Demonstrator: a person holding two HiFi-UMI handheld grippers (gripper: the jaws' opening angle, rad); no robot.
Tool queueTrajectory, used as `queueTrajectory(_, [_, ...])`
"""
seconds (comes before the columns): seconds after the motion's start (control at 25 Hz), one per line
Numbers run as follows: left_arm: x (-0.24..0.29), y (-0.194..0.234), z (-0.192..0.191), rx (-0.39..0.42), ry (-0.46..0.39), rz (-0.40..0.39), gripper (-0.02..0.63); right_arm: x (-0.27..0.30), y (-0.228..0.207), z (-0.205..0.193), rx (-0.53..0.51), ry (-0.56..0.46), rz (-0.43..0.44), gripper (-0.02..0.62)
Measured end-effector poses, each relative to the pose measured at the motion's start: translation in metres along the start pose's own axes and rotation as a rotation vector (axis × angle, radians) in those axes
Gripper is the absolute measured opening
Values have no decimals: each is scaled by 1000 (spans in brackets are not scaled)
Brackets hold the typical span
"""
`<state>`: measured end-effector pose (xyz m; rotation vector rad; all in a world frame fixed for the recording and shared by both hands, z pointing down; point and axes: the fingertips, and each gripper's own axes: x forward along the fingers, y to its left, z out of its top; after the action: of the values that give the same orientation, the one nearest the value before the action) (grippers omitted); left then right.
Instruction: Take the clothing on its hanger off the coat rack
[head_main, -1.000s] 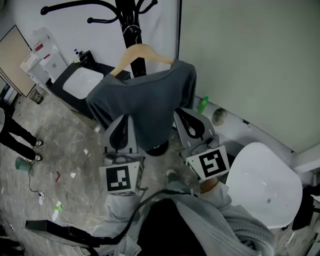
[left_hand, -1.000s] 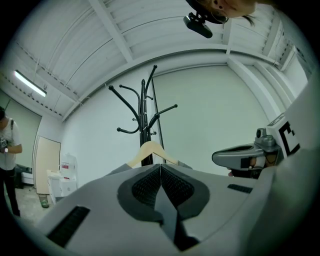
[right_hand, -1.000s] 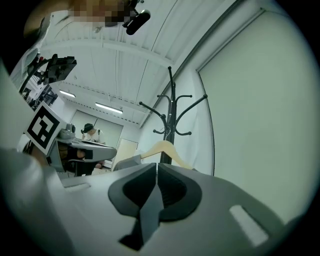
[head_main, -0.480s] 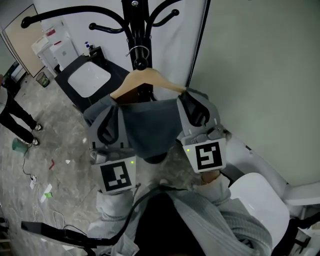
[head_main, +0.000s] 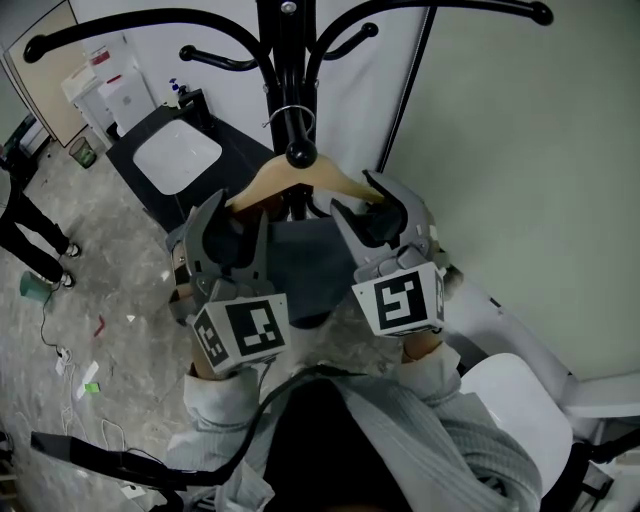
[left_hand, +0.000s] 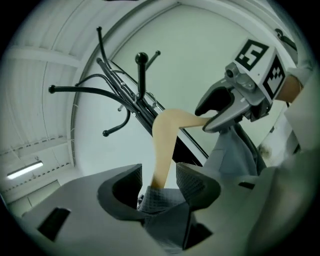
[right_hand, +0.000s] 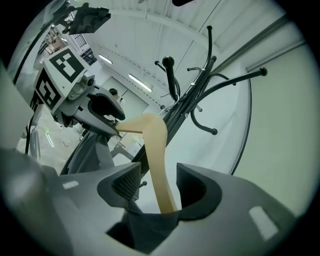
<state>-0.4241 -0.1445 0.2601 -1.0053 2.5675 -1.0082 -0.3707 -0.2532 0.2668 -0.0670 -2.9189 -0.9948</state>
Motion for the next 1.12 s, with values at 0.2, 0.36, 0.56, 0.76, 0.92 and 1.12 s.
queueTrajectory(0.2, [10, 0, -4, 64, -11, 32, 195, 13, 4, -2, -60, 19, -6, 189])
queueTrajectory(0.36, [11, -2, 2, 59, -46, 37, 174, 13, 0, -4, -96, 13, -54, 137])
queueTrajectory(0.56, [13, -3, 2, 76, -36, 25, 121, 14, -3, -4, -128, 6, -79, 115])
queueTrajectory(0.76, [12, -4, 2, 79, -22, 16, 114, 14, -3, -3, -154, 14, -88, 110])
queueTrajectory(0.92, [6, 1, 11, 66, -38, 29, 114, 8, -8, 7, -169, -3, -102, 109])
queueTrajectory(1.12, [-17, 12, 38, 79, -100, 54, 114, -16, -18, 34, -201, -40, -151, 109])
